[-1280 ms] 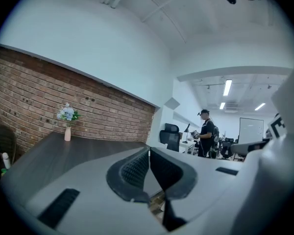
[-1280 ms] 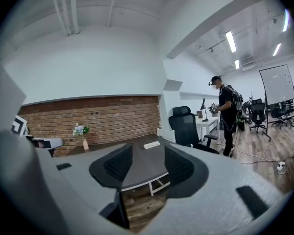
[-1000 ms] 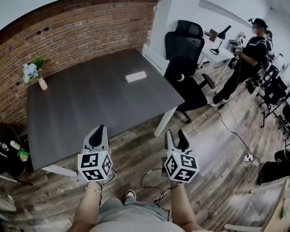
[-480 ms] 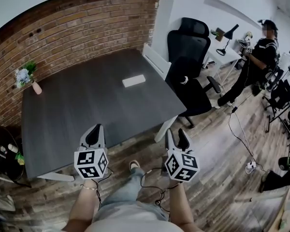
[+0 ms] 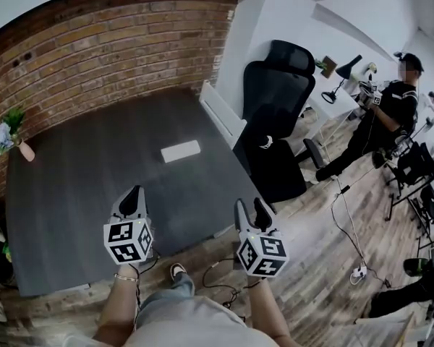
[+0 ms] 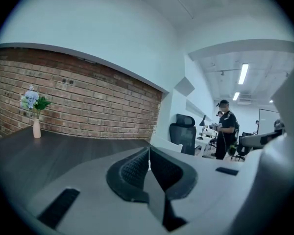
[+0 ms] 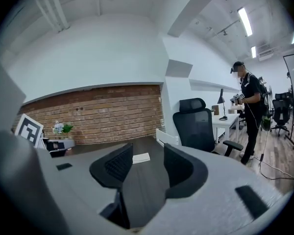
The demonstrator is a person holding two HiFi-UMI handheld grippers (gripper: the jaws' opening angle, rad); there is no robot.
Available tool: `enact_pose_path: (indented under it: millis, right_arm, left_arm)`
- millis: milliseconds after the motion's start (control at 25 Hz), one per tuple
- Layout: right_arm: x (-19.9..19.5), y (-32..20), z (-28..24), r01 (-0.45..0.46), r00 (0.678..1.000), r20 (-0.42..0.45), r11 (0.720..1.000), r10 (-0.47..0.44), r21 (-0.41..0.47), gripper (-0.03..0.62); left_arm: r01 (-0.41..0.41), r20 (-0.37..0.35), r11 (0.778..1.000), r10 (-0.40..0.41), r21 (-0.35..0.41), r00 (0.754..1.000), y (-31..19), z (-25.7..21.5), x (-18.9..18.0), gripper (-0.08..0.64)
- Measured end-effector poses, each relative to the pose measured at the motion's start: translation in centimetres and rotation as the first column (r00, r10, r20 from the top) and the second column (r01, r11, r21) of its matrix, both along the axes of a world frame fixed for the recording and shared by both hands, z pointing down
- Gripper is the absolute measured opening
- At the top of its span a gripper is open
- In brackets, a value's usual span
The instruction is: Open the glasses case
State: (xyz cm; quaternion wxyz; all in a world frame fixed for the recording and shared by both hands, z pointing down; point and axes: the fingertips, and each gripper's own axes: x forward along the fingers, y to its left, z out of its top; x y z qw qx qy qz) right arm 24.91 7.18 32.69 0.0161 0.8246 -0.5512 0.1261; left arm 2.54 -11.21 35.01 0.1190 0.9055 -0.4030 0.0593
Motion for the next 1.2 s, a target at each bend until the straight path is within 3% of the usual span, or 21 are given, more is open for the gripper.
enact_pose_path:
  millis: [360,480,560,720,880,1000,1200]
  right_arm:
    - [6.0,-8.7,0.0,0.041,0.999,0.012,0.999,-0.04,-0.026,0.201]
    - [7.0,-10.3,0.9,0.052,0.998,0.027,0.997,-0.051,-0.055,0.2]
    - [7.4,-11.9,0.9,0.071,0.997,0.02,0.995,-0.069,-0.068,0.201]
    - [7.3,-15.1,1.2,0.132,0.991,0.01,0.988,-0.132,-0.084,0.201]
    - [7.0,-18.2,1.8,0.193,0.981,0.026,0.977,-0.192,-0.086,0.201]
    - [6.3,-20.4,1.8,0.238,0.971,0.037,0.968,-0.236,-0.08,0.201]
    - [5.8,-22.9,2.8,0.293,0.956,0.063,0.952,-0.288,-0.093,0.2]
  left_arm:
    - [0.04,-0.028,0.999,-0.04,-0.007,0.999,-7.3,-0.8,4.8,0.011]
    - [0.061,-0.043,0.998,-0.061,-0.004,0.997,-8.3,-1.0,4.5,0.011]
    - [0.12,-0.058,0.993,-0.12,-0.007,0.991,-9.7,-0.8,2.9,0.011]
    - [0.293,-0.053,0.955,-0.295,-0.043,0.954,-11.2,0.5,-2.8,0.011]
    - [0.408,-0.027,0.912,-0.409,-0.052,0.912,-11.3,1.1,-6.8,0.011]
    - [0.45,-0.012,0.891,-0.452,-0.054,0.892,-11.2,1.0,-8.2,0.011]
    - [0.467,0.005,0.882,-0.468,-0.059,0.884,-11.4,1.2,-7.7,0.011]
